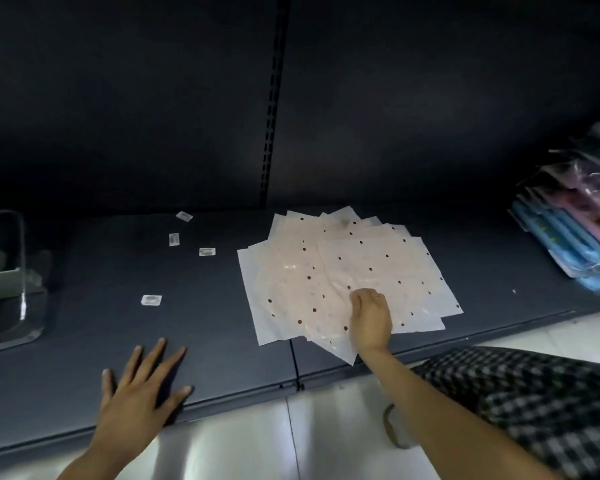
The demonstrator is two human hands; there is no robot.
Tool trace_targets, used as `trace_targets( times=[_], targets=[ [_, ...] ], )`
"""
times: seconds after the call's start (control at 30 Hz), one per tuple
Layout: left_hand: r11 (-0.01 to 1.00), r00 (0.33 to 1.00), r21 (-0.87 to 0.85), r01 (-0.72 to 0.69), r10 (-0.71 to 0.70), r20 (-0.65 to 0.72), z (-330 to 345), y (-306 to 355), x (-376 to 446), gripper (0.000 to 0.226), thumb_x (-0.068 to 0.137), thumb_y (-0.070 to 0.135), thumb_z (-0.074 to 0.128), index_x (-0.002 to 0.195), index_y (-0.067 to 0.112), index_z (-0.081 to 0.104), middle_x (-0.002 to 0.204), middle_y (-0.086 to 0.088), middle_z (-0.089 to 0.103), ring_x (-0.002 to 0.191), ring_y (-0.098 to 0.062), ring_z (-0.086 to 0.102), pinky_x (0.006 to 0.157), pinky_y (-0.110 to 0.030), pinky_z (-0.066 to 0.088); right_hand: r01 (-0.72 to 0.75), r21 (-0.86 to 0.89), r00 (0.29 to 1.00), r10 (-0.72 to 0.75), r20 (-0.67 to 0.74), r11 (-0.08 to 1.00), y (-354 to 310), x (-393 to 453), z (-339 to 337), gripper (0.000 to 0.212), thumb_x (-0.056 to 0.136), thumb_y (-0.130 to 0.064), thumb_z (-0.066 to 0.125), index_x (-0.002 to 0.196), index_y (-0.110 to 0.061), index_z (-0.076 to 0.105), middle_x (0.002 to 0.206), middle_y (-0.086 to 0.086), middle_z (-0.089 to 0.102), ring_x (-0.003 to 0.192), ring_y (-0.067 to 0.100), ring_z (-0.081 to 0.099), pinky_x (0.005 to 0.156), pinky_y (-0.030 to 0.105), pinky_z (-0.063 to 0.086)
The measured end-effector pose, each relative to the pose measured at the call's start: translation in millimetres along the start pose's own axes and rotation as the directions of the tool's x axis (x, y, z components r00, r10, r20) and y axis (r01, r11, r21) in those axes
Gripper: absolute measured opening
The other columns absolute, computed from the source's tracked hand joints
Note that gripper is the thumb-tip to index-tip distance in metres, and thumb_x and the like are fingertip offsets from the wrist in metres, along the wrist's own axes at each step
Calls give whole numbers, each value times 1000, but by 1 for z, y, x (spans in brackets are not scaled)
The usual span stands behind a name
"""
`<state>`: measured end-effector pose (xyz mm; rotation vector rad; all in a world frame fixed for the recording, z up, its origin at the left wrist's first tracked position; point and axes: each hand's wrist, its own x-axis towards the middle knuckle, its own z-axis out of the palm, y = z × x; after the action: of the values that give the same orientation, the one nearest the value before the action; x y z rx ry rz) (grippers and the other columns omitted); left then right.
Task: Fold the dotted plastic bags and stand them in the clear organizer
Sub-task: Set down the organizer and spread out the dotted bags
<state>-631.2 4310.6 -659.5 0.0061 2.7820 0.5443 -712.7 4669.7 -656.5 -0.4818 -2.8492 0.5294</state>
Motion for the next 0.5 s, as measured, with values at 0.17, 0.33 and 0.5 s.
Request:
trace_targets(
  times=[0.17,0.33,0.5],
  targets=[
    [849,993,-526,-60,-4,-120,-9,37,2,47,83,23,70,127,24,54,136,3,51,132,-13,38,103,-20,26,186,246,951,-237,197,951,-84,-37,13,18,101,-19,38,95,-12,53,83,6,59,73,20,50,60,30,33],
    [536,988,-842,54,91,122,-10,57,4,99,73,3,77,148,26,16,136,9,46,125,-7,47,97,-12,40,-481,609,807,47,589,631,-182,-68,24,10,97,-15,43,91,-13,50,94,5,59,94,24,59,85,31,48],
    [610,948,-786,104,-300,-108,-26,22,21,80,76,-6,70,143,14,31,132,-1,52,112,-18,52,89,-30,44,-572,690,662,-247,708,445,-209,-74,20,9,97,-24,51,99,-16,55,107,2,62,100,14,60,91,25,48]
  ],
)
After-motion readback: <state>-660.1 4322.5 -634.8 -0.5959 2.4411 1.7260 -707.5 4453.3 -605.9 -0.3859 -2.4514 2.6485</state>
